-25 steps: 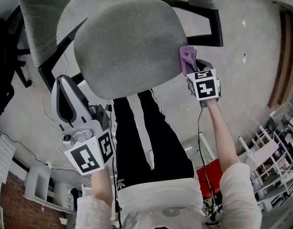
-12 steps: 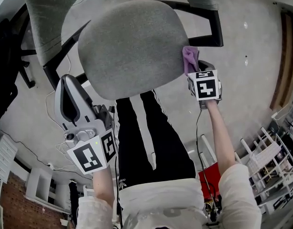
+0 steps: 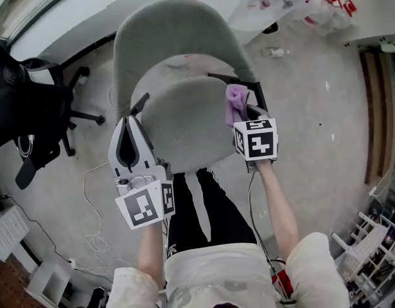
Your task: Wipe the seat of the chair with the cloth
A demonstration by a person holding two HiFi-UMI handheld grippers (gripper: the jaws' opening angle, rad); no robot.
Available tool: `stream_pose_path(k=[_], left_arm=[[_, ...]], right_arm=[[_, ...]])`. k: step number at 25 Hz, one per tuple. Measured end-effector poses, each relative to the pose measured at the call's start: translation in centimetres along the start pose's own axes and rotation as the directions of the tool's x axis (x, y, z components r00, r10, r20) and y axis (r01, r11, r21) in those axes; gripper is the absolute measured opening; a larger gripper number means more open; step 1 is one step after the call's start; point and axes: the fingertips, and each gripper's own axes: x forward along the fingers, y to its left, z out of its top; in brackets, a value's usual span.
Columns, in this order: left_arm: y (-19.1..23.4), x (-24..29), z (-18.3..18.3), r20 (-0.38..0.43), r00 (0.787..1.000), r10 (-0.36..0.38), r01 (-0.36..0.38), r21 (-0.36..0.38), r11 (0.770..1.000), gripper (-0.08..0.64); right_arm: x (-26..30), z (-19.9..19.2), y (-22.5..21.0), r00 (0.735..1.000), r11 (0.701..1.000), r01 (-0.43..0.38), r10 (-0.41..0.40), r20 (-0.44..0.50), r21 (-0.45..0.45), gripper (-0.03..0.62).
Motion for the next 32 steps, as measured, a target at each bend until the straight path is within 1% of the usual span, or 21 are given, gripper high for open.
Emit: stream_pose_path(k=[3, 5, 6, 7, 9, 11, 14, 17, 19, 20, 24, 27, 29, 32], left_arm=[[-1.8, -0.2, 5.9, 0.022, 0.999, -0.047, 0.048, -0.028, 0.998, 0.012], [-2.8, -1.3, 10.1, 0.049, 0.996, -0.075, 0.077, -0.035, 0.996, 0.012], [-3.1, -1.9, 12.4, 0.071, 0.994, -0.083, 0.086, -0.030, 0.996, 0.012], [-3.2, -2.3, 14.7, 0.096, 0.991, -0.089, 0.092, -0.022, 0.996, 0.012], [-3.2, -3.5, 19.2, 0.145, 0.985, -0.096, 0.098, -0.007, 0.995, 0.012], [-3.4, -5.2, 22.4, 0.183, 0.977, -0.109, 0.112, -0.005, 0.994, 0.012], [-3.9, -7.9, 25.4, 0.228, 0.963, -0.146, 0.152, -0.010, 0.988, 0.012], [-4.6, -10.1, 27.8, 0.277, 0.944, -0.180, 0.184, 0.013, 0.983, 0.012], [-5.2, -11.4, 28.9, 0.300, 0.934, -0.195, 0.196, 0.025, 0.980, 0.012], [-5.5, -12.0, 29.2, 0.307, 0.930, -0.202, 0.203, 0.027, 0.979, 0.012], [-6.7, -14.4, 29.5, 0.321, 0.919, -0.228, 0.228, 0.040, 0.973, 0.012], [-7.4, -15.3, 29.7, 0.334, 0.911, -0.242, 0.239, 0.051, 0.970, 0.012], [-7.6, -15.6, 30.2, 0.348, 0.905, -0.244, 0.239, 0.059, 0.969, 0.012], [-7.7, -15.8, 31.1, 0.370, 0.896, -0.247, 0.239, 0.069, 0.969, 0.012]], right_arm=[[-5.9, 6.9, 2.8, 0.991, 0.999, -0.025, 0.027, 0.134, -0.020, 0.092], [-10.8, 10.6, 4.9, 0.973, 0.999, -0.046, 0.051, 0.226, -0.026, 0.092], [-13.3, 12.7, 6.0, 0.957, 0.998, -0.057, 0.063, 0.283, -0.029, 0.092], [-15.9, 14.8, 7.0, 0.934, 0.997, -0.070, 0.077, 0.348, -0.033, 0.092], [-21.3, 18.3, 9.1, 0.872, 0.993, -0.108, 0.115, 0.475, -0.042, 0.092], [-26.4, 19.9, 11.0, 0.808, 0.987, -0.151, 0.155, 0.568, -0.055, 0.092], [-32.3, 19.9, 13.2, 0.722, 0.979, -0.189, 0.194, 0.664, -0.080, 0.092], [-36.6, 19.7, 14.3, 0.636, 0.977, -0.203, 0.186, 0.749, -0.070, 0.092], [-39.0, 19.4, 14.6, 0.589, 0.977, -0.197, 0.180, 0.788, -0.076, 0.092], [-40.0, 19.3, 14.8, 0.571, 0.978, -0.187, 0.182, 0.800, -0.089, 0.092], [-43.0, 19.2, 15.4, 0.515, 0.982, -0.142, 0.182, 0.838, -0.125, 0.092], [-44.3, 19.1, 15.8, 0.483, 0.981, -0.140, 0.187, 0.855, -0.136, 0.092], [-44.6, 19.0, 16.1, 0.473, 0.980, -0.142, 0.194, 0.860, -0.142, 0.092], [-44.6, 18.9, 16.4, 0.470, 0.978, -0.146, 0.199, 0.860, -0.146, 0.092]])
